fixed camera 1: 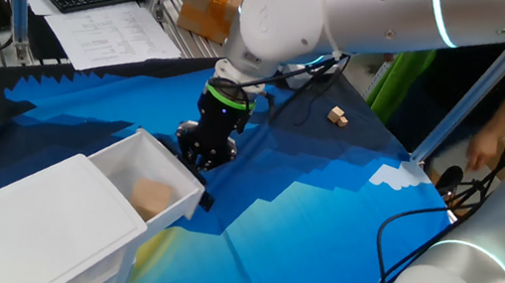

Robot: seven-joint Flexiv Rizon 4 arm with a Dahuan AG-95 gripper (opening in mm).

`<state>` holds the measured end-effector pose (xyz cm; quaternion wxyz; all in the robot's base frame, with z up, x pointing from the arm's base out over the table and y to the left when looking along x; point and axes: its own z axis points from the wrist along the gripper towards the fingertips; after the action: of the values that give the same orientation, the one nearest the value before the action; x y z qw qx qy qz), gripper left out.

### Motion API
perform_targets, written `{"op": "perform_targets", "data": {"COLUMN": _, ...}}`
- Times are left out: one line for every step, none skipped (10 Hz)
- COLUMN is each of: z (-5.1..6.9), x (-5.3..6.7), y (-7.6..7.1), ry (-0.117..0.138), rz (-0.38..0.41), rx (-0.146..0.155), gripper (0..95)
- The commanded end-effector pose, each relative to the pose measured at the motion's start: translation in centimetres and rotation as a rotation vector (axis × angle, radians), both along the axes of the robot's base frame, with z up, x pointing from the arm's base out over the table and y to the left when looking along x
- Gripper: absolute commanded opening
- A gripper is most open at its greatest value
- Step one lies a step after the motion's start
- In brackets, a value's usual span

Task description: Put things in the drawer

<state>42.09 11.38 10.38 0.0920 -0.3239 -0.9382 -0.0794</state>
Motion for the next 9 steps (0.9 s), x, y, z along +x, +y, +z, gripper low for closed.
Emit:
{"op": "perform_targets", "data": {"z": 0.0, "x": -0.3, "y": 0.3, "ry": 0.002, "rz": -0.006, "rx": 0.008, "gripper": 0.0}}
{"op": "perform_targets", "data": {"z": -0.1, "x": -0.5, "y": 0.3, "ry": 0.003, "rz": -0.010, "rx": 0.013, "gripper": 0.0}}
{"op": "perform_targets", "data": {"z": -0.1, "x": -0.6, "y": 0.4, "ry": 0.004, "rz": -0.013, "rx": 0.017, "gripper": 0.0}}
{"op": "perform_targets", "data": {"z": -0.1, "x": -0.8, "y": 0.5, "ry": 0.008, "rz": -0.028, "rx": 0.036, "gripper": 0.0}}
{"op": "perform_targets", "data": {"z": -0.1, "x": -0.9, "y": 0.6, "ry": 0.010, "rz": -0.037, "rx": 0.055, "gripper": 0.0}}
{"op": "perform_targets", "data": {"z": 0.0, "x": -1.1, "y": 0.8, "ry": 0.012, "rz": -0.042, "rx": 0.058, "gripper": 0.0}}
{"op": "perform_targets", "data": {"z": 0.1, "x": -1.3, "y": 1.2, "ry": 0.013, "rz": -0.049, "rx": 0.060, "gripper": 0.0}}
{"op": "perform_targets", "data": {"z": 0.3, "x": -1.5, "y": 1.8, "ry": 0.015, "rz": -0.056, "rx": 0.057, "gripper": 0.0}}
{"op": "perform_targets", "data": {"z": 0.4, "x": -1.7, "y": 2.4, "ry": 0.017, "rz": -0.066, "rx": 0.057, "gripper": 0.0}}
